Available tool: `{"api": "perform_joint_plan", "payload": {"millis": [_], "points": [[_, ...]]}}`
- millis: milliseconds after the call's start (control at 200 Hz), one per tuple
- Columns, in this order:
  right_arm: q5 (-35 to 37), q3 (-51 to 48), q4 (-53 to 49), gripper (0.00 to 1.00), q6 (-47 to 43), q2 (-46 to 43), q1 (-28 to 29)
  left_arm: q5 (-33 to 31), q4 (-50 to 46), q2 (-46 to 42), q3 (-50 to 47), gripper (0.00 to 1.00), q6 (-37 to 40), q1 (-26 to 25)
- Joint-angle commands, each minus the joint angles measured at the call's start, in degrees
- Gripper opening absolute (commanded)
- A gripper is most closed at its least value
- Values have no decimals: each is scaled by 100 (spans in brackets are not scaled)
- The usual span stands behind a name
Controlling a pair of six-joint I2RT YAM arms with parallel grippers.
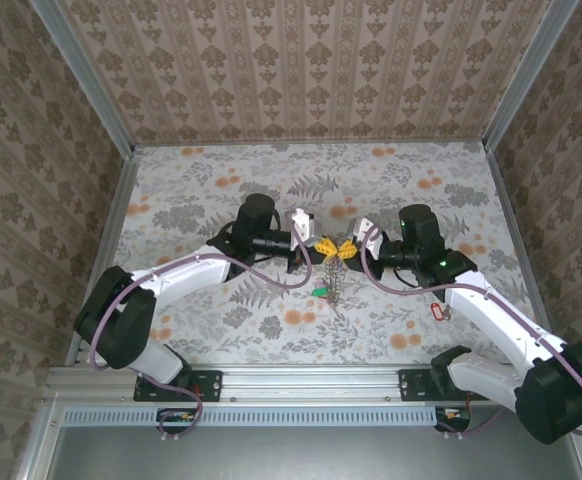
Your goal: Put the keys on the keyring
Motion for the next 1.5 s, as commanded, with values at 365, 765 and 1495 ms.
{"api": "perform_joint_plan", "payload": {"millis": [365,765,1495], "points": [[-114,149,-72,0,19,119,-88,-80,326,-51,-54,7,-97,-12],[137,540,-872,0,-415,23,60,-835,-2506,49,1081,21,1626,-315],[181,575,-981,0,-533,-48,129,-990,-3178,162,1409,20,1984,-438]]}}
